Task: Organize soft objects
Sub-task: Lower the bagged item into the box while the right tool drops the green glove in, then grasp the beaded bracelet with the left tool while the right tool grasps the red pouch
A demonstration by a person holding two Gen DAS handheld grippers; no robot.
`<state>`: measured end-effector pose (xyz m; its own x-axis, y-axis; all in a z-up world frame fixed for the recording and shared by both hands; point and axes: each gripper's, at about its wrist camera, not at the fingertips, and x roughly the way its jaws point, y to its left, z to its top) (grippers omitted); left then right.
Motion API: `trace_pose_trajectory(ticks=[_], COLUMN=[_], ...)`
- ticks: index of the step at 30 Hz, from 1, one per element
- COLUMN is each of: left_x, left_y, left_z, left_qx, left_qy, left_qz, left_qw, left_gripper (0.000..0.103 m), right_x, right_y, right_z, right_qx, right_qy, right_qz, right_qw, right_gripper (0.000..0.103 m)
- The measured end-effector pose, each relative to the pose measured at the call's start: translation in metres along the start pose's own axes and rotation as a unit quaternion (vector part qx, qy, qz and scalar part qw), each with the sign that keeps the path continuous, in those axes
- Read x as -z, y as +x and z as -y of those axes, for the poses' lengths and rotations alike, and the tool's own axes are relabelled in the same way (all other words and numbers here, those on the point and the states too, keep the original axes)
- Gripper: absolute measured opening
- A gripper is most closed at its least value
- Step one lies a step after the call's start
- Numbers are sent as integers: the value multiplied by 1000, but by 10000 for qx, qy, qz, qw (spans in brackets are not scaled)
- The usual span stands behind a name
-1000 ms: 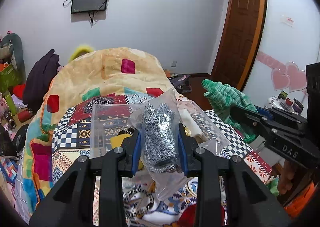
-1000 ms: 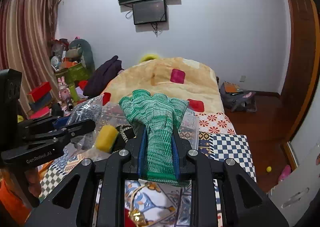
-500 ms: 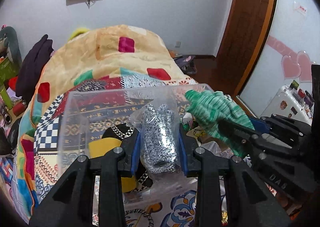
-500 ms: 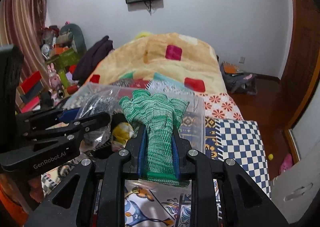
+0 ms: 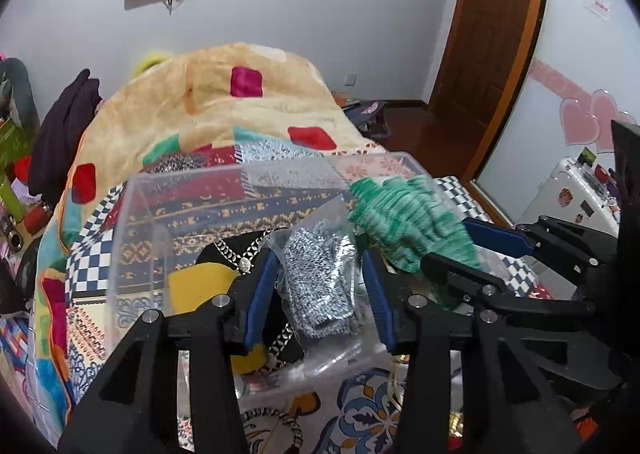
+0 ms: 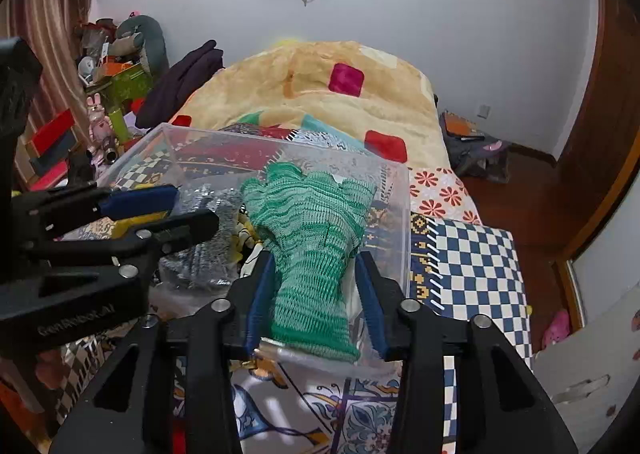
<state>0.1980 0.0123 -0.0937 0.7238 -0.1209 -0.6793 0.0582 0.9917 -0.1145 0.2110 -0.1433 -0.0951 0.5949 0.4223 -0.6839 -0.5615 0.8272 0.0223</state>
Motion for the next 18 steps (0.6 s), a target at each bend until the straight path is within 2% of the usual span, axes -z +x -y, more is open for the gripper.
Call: trace_pose_trajectory(ticks=[4, 6, 10, 12, 15, 18], left_x=[0, 0, 3, 6, 13, 28], left_y=[-26, -43, -72, -84, -96, -102], left_z=[1, 3, 2, 1, -3, -9], left_qx=[54, 38, 48, 35, -34, -82], left_qy=[20, 55, 80, 66, -1, -89], left_qz=[268, 446, 706, 788, 842, 746], left_qw=[9996, 9990, 9975, 9969, 9964, 9971], left_gripper=[52, 59, 67, 75, 90, 91], right_x=[-2, -3, -3, -1, 4, 13], right_y=[-20, -32, -57, -68, -80, -83], right_z=[-3, -4, -3, -3, -8, -16], right_qx=[21, -34, -253, -357, -466, -518], right_qy=[-112, -93, 5, 61, 89, 12], right_qz=[222, 367, 601, 695, 779, 716], right_qw=[9997, 9993, 9979, 9969, 9958, 9961], right_gripper=[52, 59, 66, 74, 78, 79])
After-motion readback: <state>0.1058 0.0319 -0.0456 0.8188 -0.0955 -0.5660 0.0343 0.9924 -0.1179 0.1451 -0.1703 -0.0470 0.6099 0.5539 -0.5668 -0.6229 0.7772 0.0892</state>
